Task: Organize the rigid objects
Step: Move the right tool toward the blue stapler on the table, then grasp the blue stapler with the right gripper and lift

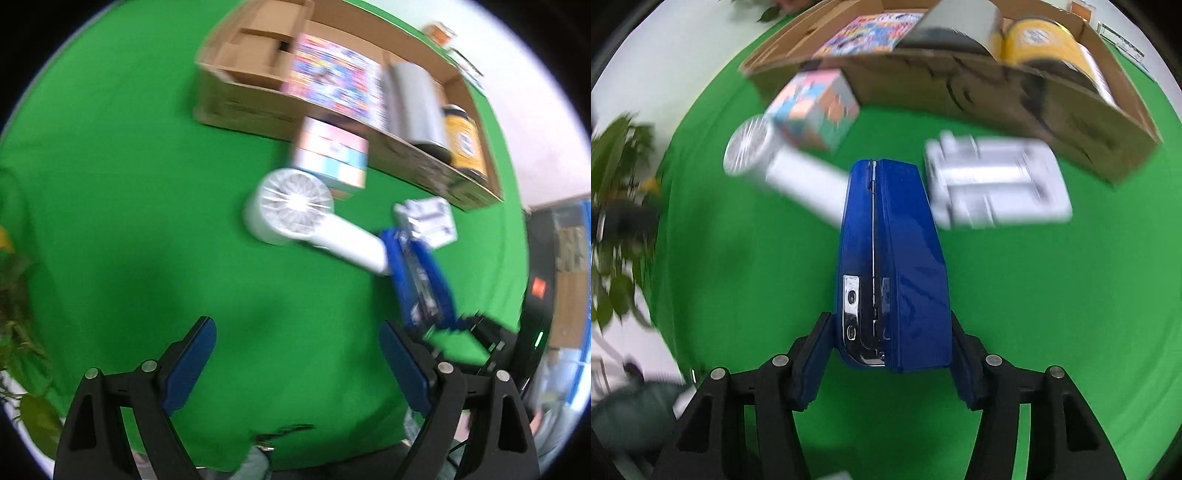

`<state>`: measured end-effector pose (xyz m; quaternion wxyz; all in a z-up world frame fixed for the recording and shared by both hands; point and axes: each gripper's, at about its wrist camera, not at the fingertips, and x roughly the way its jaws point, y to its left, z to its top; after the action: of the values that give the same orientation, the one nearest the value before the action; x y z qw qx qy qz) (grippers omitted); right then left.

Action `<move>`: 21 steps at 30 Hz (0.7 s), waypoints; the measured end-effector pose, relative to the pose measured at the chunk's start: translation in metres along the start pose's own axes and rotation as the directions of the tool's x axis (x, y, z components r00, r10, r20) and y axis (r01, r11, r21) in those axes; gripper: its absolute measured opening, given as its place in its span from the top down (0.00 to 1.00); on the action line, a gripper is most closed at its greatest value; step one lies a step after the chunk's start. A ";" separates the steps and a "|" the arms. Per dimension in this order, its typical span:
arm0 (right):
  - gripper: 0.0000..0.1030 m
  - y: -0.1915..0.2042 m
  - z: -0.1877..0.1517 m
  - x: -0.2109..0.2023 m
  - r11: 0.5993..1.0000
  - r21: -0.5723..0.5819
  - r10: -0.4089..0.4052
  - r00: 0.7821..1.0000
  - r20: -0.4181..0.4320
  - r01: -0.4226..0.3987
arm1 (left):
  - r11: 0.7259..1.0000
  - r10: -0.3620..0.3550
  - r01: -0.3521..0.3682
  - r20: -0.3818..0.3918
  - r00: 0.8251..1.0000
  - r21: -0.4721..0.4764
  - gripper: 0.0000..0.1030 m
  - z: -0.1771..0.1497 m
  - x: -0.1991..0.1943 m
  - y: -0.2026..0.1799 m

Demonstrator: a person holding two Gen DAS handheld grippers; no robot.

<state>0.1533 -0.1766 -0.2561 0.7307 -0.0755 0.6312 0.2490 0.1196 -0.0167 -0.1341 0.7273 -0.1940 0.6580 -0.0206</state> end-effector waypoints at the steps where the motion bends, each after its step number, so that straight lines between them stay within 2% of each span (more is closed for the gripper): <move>1: 0.46 -0.004 -0.012 -0.003 1.000 -0.001 -0.006 1.000 -0.003 0.006 | 1.000 -0.030 0.030 -0.014 0.999 0.007 0.13 0.001 0.005 -0.007; 3: 0.45 -0.014 -0.042 -0.010 1.000 -0.009 -0.024 0.999 -0.023 0.024 | 0.995 -0.092 0.093 -0.059 0.994 0.021 0.13 0.001 0.020 -0.023; 5: 0.43 -0.029 -0.063 -0.016 0.999 0.041 0.020 0.999 -0.041 -0.018 | 0.990 -0.136 0.141 -0.116 0.984 0.033 0.13 0.002 0.040 -0.040; 6: 0.39 -0.040 -0.071 -0.022 0.995 0.079 0.068 0.997 -0.026 -0.066 | 0.987 -0.149 0.155 -0.132 0.980 0.036 0.13 0.002 0.047 -0.046; 7: 0.29 -0.049 -0.077 -0.029 0.987 0.116 0.108 0.994 -0.003 -0.107 | 0.985 -0.159 0.167 -0.146 0.976 0.039 0.13 0.000 0.054 -0.052; 9: 0.15 -0.063 -0.083 -0.044 0.978 0.166 0.119 0.991 0.057 -0.126 | 0.981 -0.181 0.190 -0.173 0.968 0.036 0.13 -0.001 0.069 -0.064; 10: 0.13 -0.067 -0.085 -0.050 0.976 0.175 0.115 0.990 0.080 -0.128 | 0.977 -0.201 0.209 -0.184 0.962 0.029 0.13 -0.001 0.076 -0.069; 13: 0.13 -0.077 -0.087 -0.056 0.977 0.171 0.116 0.989 0.095 -0.131 | 0.966 -0.250 0.257 -0.214 0.944 0.002 0.13 0.000 0.094 -0.082; 17: 0.13 -0.070 -0.079 -0.031 0.984 0.121 0.120 0.991 0.066 -0.127 | 0.952 -0.301 0.305 -0.237 0.924 -0.023 0.13 0.002 0.114 -0.096; 20: 0.28 -0.059 -0.073 -0.008 0.989 0.104 0.100 0.994 0.045 -0.105 | 0.954 -0.298 0.299 -0.259 0.919 -0.035 0.13 0.001 0.127 -0.103; 21: 0.37 -0.055 -0.076 -0.003 0.992 0.100 0.080 0.996 0.032 -0.083 | 0.954 -0.295 0.297 -0.264 0.918 -0.033 0.13 0.000 0.131 -0.105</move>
<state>0.1113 -0.2573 -0.2789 0.7314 -0.0091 0.6354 0.2476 0.1605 -0.1515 -0.2256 0.6217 -0.2840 0.7125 -0.1587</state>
